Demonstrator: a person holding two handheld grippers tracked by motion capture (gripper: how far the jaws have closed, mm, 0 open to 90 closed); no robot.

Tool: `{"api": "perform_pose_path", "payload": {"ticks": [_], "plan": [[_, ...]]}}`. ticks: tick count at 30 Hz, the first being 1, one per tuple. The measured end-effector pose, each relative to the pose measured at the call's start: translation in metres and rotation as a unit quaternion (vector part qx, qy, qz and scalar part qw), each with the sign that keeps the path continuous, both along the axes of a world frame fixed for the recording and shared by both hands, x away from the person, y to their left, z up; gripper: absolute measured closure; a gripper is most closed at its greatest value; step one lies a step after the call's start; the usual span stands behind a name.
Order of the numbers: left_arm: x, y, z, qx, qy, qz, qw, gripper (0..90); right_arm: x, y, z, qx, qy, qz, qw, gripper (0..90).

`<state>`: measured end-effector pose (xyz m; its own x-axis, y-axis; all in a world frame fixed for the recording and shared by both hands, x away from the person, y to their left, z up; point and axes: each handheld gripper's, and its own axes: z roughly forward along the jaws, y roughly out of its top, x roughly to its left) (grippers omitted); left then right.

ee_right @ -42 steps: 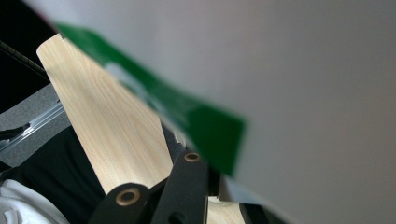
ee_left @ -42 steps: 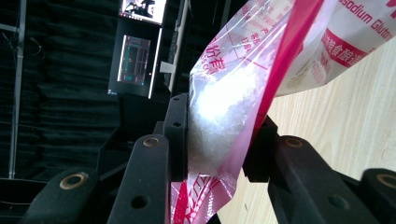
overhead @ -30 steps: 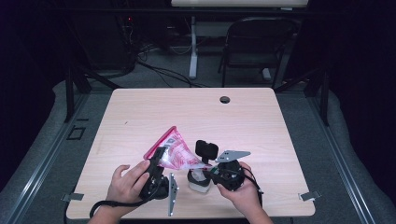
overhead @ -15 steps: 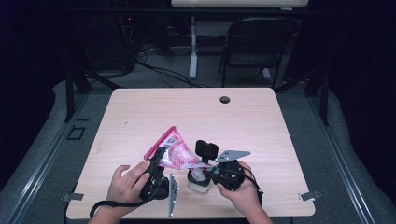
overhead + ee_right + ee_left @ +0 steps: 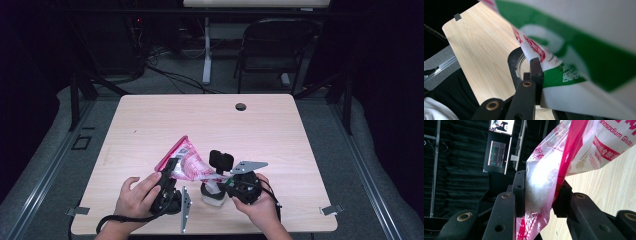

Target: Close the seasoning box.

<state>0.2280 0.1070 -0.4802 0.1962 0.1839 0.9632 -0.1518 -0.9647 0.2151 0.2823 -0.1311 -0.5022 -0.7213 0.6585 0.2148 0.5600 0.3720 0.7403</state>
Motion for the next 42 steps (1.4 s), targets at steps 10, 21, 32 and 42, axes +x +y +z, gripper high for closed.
{"api": "perform_pose_path", "payload": {"ticks": [10, 21, 32, 42], "plan": [[-0.0005, -0.0003, 0.0007, 0.001, -0.003, -0.001, 1.0000, 69.3, 0.0001, -0.0002, -0.0003, 0.004, -0.001, -0.001, 1.0000, 90.0], [-0.0012, -0.0009, 0.0015, 0.003, -0.006, -0.002, 1.0000, 69.4, 0.0001, -0.0005, -0.0001, 0.004, 0.000, -0.002, 1.0000, 90.0], [-0.0016, -0.0013, 0.0012, 0.003, -0.007, -0.003, 1.0000, 69.5, 0.0000, -0.0008, 0.0001, 0.002, -0.001, -0.002, 1.0000, 90.0], [-0.0028, -0.0025, 0.0025, 0.006, -0.010, -0.005, 0.9999, 69.5, 0.0003, 0.0004, -0.0007, 0.000, -0.003, -0.002, 1.0000, 90.0]]}}
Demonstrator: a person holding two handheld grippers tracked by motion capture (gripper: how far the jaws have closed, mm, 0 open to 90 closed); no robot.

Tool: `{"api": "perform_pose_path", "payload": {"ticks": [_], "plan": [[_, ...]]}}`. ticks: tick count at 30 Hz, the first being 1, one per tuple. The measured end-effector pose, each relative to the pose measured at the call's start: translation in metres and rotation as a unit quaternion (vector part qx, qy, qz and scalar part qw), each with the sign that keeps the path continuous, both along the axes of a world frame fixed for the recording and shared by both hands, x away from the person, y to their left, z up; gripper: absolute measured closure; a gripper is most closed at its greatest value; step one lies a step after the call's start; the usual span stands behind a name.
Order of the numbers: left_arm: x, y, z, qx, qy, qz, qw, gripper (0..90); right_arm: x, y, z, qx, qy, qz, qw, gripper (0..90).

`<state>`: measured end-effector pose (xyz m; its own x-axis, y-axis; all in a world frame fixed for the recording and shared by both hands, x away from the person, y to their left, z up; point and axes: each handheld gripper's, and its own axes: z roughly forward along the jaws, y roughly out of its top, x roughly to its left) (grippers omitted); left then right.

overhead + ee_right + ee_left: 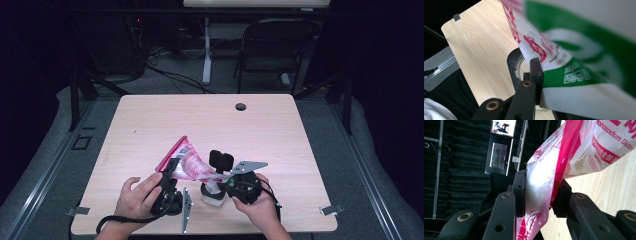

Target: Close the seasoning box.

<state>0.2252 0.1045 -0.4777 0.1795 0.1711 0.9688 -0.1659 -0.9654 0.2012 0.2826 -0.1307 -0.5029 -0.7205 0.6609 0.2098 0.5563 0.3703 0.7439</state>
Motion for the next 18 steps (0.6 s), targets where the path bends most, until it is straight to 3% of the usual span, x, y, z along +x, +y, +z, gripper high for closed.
{"api": "perform_pose_path", "payload": {"ticks": [18], "plan": [[-0.0018, -0.0011, 0.0003, -0.002, -0.001, -0.004, 1.0000, 69.9, 0.0001, 0.0005, -0.0003, 0.000, -0.002, -0.003, 1.0000, 90.0]]}}
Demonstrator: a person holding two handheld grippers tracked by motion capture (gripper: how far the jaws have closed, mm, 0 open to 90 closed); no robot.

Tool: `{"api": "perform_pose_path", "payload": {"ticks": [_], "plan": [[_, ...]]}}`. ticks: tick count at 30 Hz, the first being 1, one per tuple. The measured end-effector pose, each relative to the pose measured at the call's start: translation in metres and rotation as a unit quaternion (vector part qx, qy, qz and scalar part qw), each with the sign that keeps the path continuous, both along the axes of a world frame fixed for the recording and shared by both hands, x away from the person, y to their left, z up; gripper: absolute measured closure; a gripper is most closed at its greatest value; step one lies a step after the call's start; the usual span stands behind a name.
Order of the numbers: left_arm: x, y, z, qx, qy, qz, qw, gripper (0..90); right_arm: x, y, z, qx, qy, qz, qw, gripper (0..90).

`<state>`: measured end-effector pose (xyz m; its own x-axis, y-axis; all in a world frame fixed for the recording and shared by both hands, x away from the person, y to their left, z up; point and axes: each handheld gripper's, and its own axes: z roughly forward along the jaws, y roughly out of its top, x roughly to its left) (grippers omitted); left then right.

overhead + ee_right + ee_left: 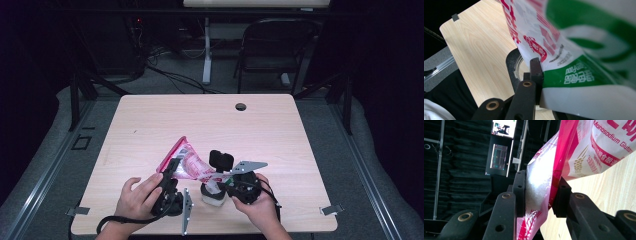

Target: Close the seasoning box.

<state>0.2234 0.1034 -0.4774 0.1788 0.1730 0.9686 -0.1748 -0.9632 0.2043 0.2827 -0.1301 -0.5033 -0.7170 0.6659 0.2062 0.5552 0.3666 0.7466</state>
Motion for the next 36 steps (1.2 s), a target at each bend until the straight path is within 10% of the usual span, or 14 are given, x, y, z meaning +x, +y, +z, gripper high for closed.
{"api": "perform_pose_path", "payload": {"ticks": [36], "plan": [[-0.0038, -0.0052, 0.0031, 0.003, -0.005, -0.009, 0.9999, 70.4, -0.0033, -0.0020, -0.0011, -0.006, -0.004, -0.006, 1.0000, 90.0]]}}
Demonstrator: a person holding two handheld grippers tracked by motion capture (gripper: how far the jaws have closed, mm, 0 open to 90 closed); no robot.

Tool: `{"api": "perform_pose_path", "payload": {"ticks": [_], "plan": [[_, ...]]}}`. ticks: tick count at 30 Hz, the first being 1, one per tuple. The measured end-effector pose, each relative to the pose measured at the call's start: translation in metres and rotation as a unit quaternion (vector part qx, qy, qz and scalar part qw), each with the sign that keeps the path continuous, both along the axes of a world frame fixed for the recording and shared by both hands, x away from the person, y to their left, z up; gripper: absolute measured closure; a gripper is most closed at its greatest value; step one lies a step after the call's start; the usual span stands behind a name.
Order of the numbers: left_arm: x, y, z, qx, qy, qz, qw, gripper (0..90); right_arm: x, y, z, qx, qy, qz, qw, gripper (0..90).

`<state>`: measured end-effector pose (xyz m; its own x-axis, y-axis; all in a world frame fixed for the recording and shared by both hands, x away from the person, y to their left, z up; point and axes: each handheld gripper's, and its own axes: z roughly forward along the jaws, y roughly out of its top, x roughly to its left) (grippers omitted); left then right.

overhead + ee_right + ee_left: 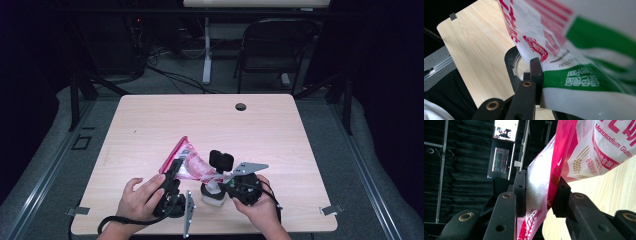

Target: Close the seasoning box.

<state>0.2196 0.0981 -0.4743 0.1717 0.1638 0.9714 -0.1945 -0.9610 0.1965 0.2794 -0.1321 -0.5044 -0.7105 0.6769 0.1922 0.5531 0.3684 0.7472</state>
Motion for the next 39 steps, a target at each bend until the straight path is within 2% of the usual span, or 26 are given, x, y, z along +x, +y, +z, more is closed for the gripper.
{"api": "perform_pose_path", "payload": {"ticks": [6, 14, 39], "plan": [[0.0003, -0.0011, 0.0016, 0.001, -0.006, -0.004, 1.0000, 70.5, -0.0004, -0.0009, 0.0000, 0.003, 0.000, -0.001, 1.0000, 90.0], [0.0011, -0.0015, 0.0011, 0.002, -0.003, -0.005, 1.0000, 70.5, -0.0006, -0.0017, -0.0007, 0.000, 0.002, -0.004, 1.0000, 90.0], [0.0013, -0.0006, 0.0047, 0.022, -0.007, -0.013, 0.9997, 70.6, -0.0005, 0.0004, -0.0010, 0.001, 0.000, -0.004, 1.0000, 90.0]]}}
